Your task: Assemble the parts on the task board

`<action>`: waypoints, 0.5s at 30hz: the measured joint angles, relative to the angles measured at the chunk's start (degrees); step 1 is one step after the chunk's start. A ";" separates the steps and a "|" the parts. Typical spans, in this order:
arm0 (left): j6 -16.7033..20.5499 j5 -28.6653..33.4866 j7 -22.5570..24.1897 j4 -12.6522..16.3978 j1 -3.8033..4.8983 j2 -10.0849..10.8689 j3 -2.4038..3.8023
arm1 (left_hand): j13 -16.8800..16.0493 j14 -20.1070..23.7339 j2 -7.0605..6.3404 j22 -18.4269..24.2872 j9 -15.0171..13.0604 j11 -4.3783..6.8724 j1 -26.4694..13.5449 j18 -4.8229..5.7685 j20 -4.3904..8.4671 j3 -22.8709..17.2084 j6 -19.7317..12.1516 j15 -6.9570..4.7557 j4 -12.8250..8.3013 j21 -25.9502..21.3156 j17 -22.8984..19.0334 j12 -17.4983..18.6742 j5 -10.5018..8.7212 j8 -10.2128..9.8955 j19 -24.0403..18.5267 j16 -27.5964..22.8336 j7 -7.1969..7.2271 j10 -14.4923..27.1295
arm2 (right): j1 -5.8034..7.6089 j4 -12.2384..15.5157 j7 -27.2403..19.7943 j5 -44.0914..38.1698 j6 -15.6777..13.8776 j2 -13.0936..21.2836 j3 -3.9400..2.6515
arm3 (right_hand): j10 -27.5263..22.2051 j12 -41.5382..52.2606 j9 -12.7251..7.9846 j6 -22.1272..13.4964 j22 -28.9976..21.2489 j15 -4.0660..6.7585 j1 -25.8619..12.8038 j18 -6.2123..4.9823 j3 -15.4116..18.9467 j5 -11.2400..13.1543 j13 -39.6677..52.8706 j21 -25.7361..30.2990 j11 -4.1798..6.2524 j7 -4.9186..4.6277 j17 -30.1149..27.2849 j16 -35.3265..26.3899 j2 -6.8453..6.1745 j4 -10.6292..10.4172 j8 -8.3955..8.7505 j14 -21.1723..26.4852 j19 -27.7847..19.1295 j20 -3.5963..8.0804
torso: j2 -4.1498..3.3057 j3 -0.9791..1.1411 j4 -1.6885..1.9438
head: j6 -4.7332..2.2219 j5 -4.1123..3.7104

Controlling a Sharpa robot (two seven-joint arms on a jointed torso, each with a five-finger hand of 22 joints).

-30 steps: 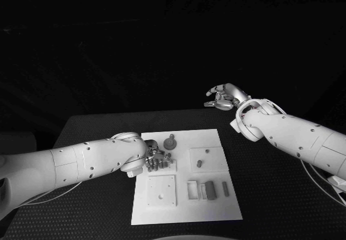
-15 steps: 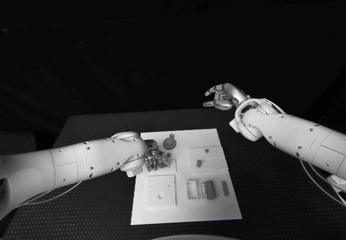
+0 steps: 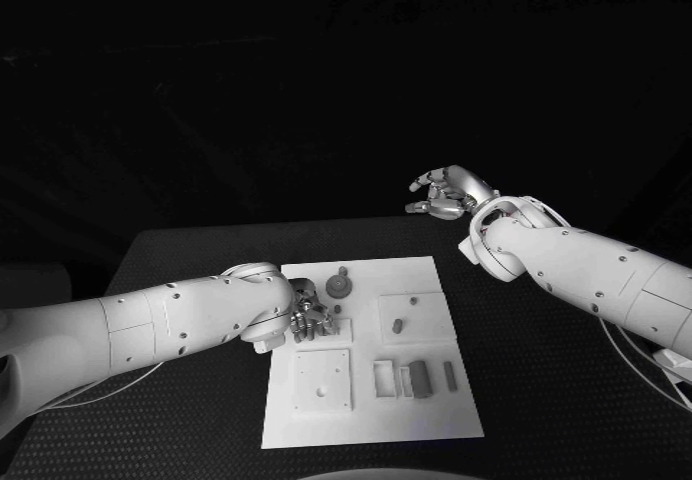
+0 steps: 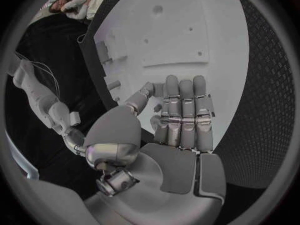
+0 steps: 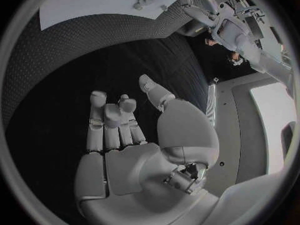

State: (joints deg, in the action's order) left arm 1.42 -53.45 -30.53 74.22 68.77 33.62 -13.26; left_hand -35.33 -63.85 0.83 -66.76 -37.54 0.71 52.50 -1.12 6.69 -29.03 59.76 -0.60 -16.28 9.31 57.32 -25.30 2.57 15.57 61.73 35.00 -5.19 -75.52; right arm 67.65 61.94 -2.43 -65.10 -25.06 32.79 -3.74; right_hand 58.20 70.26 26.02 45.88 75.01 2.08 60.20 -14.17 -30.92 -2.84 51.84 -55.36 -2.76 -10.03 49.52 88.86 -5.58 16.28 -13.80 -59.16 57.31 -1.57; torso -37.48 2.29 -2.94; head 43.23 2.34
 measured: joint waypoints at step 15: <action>-0.12 0.15 0.65 0.15 -0.03 0.37 0.04 | 0.25 0.09 0.41 -0.26 0.01 -0.10 1.06 0.26 -0.01 -2.24 0.00 0.09 0.55 -0.42 -0.57 -0.12 0.04 -0.11 0.02 0.45 0.00 0.09 | 0.00 0.05 0.02 0.00 0.03 0.00 0.00 | 0.00 0.22 -0.03 0.00 0.00 -0.01 -0.23 0.00 0.00 0.00 0.01 0.00 0.00 0.00 0.00 0.00 -0.23 0.00 0.00 -0.01 0.00 0.00 | 0.01 -0.01 0.02 | -0.16 0.27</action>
State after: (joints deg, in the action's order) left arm 1.30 -53.30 -29.87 74.37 68.74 33.99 -13.22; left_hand -35.08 -63.76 1.24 -67.02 -37.53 0.60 53.56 -0.85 6.68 -31.27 59.76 -0.51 -15.74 8.89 56.75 -25.42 2.62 15.46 61.76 35.45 -5.20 -75.43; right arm 67.65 61.98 -2.41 -65.10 -25.03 32.79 -3.74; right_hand 58.20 70.48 25.99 45.88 75.01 2.07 59.96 -14.17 -30.92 -2.84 51.84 -55.36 -2.76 -10.02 49.52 88.86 -5.81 16.28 -13.80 -59.16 57.31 -1.57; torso -37.47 2.28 -2.92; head 43.06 2.61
